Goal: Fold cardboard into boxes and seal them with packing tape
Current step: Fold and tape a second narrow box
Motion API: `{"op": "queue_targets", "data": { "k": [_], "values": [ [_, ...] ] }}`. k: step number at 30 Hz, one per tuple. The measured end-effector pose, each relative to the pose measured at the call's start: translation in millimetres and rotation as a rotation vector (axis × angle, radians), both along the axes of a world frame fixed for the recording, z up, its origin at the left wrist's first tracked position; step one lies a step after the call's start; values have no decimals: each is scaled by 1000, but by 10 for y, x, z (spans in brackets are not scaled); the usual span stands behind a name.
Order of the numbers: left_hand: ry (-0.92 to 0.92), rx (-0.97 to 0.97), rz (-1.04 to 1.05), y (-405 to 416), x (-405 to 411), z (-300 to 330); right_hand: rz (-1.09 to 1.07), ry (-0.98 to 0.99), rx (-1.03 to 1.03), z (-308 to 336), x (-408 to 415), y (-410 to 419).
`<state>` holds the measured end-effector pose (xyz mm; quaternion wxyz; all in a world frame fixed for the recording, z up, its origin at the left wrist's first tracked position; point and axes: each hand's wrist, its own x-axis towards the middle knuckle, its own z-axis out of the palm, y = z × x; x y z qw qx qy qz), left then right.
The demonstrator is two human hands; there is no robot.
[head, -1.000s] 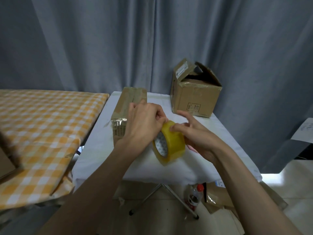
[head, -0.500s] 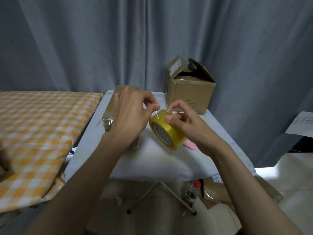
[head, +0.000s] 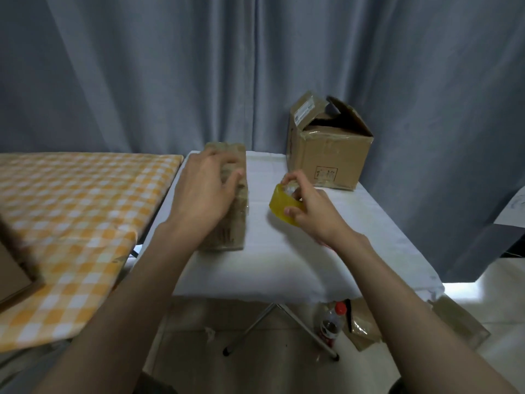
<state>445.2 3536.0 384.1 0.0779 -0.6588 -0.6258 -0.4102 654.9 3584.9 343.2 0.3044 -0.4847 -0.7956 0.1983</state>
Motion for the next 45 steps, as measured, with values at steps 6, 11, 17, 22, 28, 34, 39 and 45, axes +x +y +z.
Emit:
{"op": "queue_targets", "data": {
  "k": [6, 11, 17, 22, 28, 34, 39, 45],
  "values": [
    [-224, -82, 123, -109, -466, -47, -21, -289, 109, -361, -193, 185],
    [-393, -154, 125, -158, -597, -115, -107, -270, 86, -329, -280, 221],
    [-633, -194, 15, -165, -616, -152, -118, 499, -137, 151, -593, -40],
    [-771, -251, -102, -172, -620, -238, -73, 574, -251, 188, -677, -201],
    [-918, -314, -199, -204, -634, -272, -15, 597, -289, 171, -618, -235],
    [-851, -311, -223, -246, -635, -302, 5, 507, -242, 119, -603, -263],
    [-608, -261, -259, -275, -647, -327, 38, 403, -155, 62, -566, -235],
    [-309, -146, -210, -277, -600, -379, 26, 130, 297, -77, -595, -201]
  ]
}}
